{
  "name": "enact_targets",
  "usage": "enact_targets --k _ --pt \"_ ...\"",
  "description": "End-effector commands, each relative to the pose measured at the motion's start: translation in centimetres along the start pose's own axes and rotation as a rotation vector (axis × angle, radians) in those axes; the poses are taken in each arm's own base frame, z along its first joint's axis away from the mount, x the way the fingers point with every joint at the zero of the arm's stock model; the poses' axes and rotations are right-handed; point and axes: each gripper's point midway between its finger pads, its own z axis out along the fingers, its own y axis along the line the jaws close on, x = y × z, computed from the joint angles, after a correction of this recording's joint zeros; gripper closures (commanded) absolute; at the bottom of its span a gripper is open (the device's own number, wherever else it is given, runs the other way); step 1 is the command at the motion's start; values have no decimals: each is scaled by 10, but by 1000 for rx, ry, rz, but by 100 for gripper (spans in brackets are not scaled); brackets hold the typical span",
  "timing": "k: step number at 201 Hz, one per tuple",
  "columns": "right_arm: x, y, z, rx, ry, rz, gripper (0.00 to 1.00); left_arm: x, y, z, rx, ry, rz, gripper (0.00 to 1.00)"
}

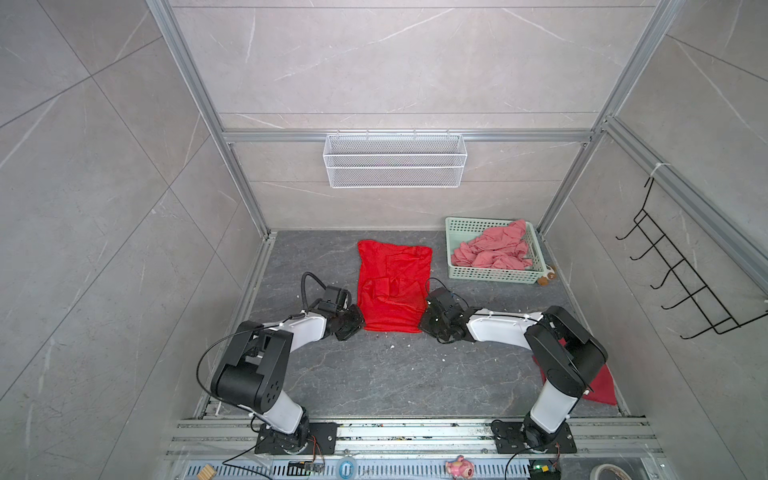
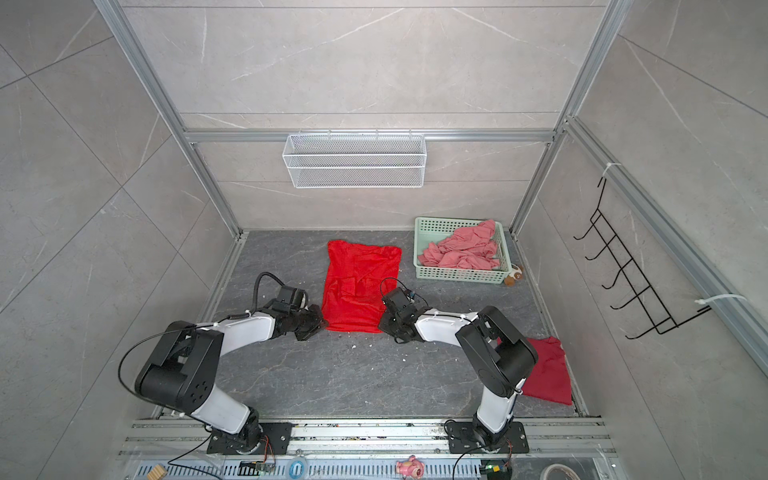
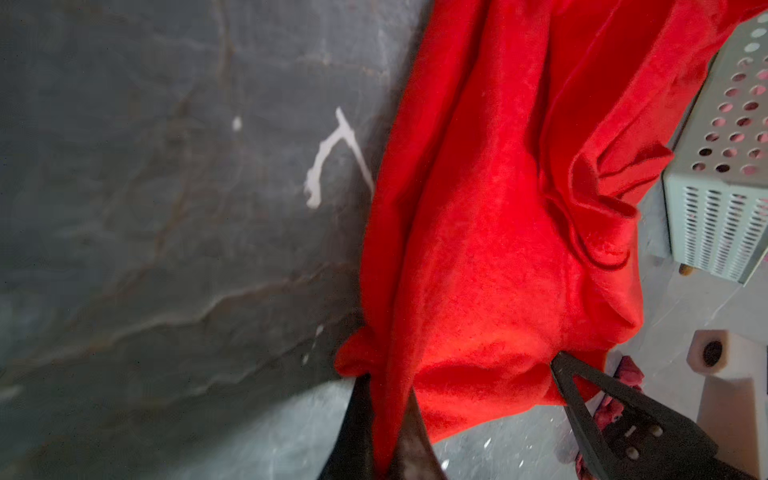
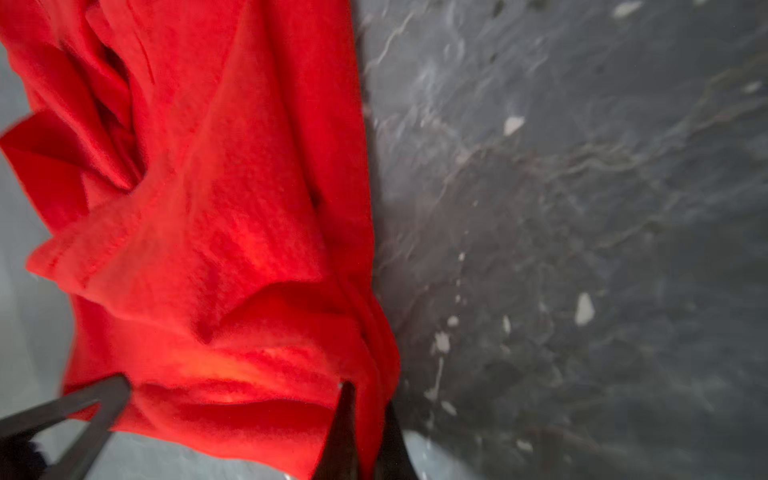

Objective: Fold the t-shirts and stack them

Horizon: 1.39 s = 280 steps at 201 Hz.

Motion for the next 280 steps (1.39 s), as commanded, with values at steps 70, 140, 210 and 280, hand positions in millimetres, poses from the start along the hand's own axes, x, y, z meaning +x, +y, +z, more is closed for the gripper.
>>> enact_targets --k 70,140,210,280 --pt "96 -4 -80 77 204 -311 100 80 38 -97 -54 31 -47 100" --pt "44 77 -105 -36 -25 -375 100 24 -38 -125 67 -99 107 100" --pt "-49 110 -66 -90 -93 -247 97 -82 -108 -98 110 -233 221 100" --pt "-124 119 -3 -125 -69 -133 93 -165 -111 -28 128 -161 160 100"
